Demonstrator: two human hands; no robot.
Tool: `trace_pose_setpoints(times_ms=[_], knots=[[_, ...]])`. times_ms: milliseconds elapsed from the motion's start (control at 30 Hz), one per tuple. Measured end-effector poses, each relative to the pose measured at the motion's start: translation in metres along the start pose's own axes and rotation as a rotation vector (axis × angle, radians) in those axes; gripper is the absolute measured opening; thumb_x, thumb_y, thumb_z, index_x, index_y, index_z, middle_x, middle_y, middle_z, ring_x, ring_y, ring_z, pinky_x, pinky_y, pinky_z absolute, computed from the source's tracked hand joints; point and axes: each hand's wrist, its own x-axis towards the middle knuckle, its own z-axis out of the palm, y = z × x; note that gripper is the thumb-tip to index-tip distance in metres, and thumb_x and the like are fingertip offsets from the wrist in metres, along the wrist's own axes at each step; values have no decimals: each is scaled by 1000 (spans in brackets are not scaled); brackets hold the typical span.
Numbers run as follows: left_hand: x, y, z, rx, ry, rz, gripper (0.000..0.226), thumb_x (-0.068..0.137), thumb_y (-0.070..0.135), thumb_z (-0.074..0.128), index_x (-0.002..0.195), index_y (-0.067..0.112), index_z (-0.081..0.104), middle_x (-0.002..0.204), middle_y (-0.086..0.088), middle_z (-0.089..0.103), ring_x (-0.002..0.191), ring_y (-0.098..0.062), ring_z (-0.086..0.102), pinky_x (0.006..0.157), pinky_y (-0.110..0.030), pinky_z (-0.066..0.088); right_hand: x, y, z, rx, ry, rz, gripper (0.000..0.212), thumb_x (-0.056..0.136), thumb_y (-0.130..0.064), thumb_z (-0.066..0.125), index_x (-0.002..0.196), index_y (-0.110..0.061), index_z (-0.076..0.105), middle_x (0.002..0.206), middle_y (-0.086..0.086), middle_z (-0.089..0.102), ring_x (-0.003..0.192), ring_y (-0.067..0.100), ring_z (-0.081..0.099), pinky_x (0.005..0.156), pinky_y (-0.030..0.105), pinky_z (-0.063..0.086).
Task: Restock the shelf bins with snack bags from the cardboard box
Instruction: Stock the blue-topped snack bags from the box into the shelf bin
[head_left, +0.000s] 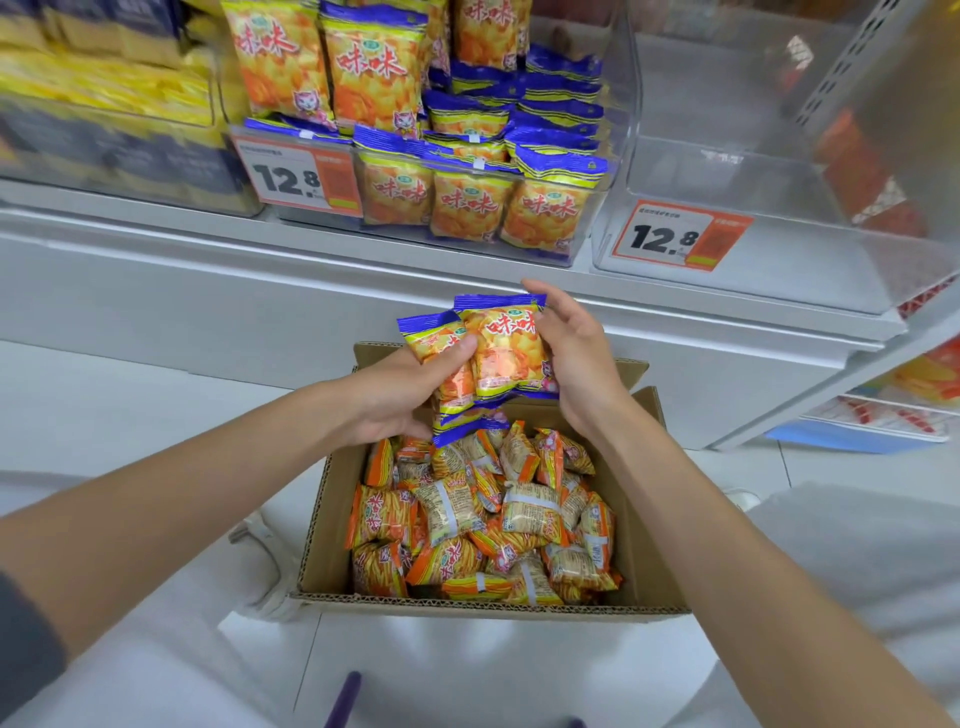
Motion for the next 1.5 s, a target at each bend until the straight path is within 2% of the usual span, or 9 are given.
trace_pose_setpoints(times_ms=[167, 300, 467, 700, 900, 1067, 1233, 1367, 1500], knots=[[-7, 10, -2, -25, 3, 28, 54, 67, 59, 56, 112, 29, 59, 106, 4, 73, 102, -15, 67, 101, -54, 45, 2, -2, 8, -48, -168, 109, 82, 71, -46, 59, 147, -41, 29, 129, -1, 60, 108, 21, 66, 97, 50, 48], [-12, 20, -4, -96, -36, 46, 77, 58, 77, 43, 116, 29, 61, 112, -2, 72, 107, -19, 67, 98, -49, 49, 4, -11, 4, -23, -329, 115, 105, 72, -24, 69, 153, -39, 4, 121, -2, 63, 92, 15, 71, 74, 30, 58], [-12, 31, 0, -212, 65, 44, 81, 76, 86, 24, 107, 25, 68, 104, -8, 75, 102, -22, 70, 97, -46, 50, -2, -23, 14, -81, -337, 119, 87, 72, -23, 81, 144, -12, 33, 122, 8, 65, 96, 18, 71, 76, 28, 57], [-22, 56, 4, -182, 7, 109, 83, 79, 84, 20, 110, 22, 67, 103, -10, 74, 96, -23, 72, 89, -39, 55, -9, -43, 19, -296, -399, 121, 57, 76, -40, 76, 123, -20, 50, 117, 4, 69, 103, 17, 69, 95, 32, 54], [-39, 80, 8, -255, 78, 293, 74, 83, 81, 19, 105, 29, 67, 95, -4, 76, 87, -20, 74, 70, -33, 59, -15, -76, 33, -172, -416, 39, 74, 68, -32, 85, 130, -17, 47, 115, 4, 70, 102, 19, 69, 91, 35, 55], [-50, 102, 10, -248, 121, 423, 65, 89, 76, 21, 108, 32, 65, 96, -2, 76, 93, -23, 72, 88, -43, 56, -19, -100, 40, -36, -399, 6, 98, 46, -34, 95, 130, -9, 50, 118, 14, 68, 105, 30, 68, 89, 41, 56], [-33, 123, -6, 85, 412, 591, 94, 72, 93, 22, 129, 25, 55, 121, 5, 64, 116, -14, 58, 102, -40, 44, -9, -115, 37, -8, -181, -76, 83, 60, -23, 84, 130, -6, 44, 118, 17, 67, 101, 31, 69, 85, 41, 58], [-10, 137, -50, 494, 809, 973, 26, 100, 33, 45, 115, 17, 60, 108, 6, 60, 104, -12, 52, 90, -30, 42, 24, -137, 32, -120, -40, -270, 61, 59, -19, 90, 109, -15, 55, 102, 7, 71, 85, 18, 72, 73, 33, 58], [31, 163, -96, 996, 1047, 1043, 27, 91, 20, 57, 118, 19, 60, 120, -1, 58, 112, -25, 49, 95, -40, 38, 78, -155, 41, -207, 37, -398, 36, 72, -10, 83, 96, -18, 57, 90, 2, 70, 70, 8, 70, 61, 22, 56]])
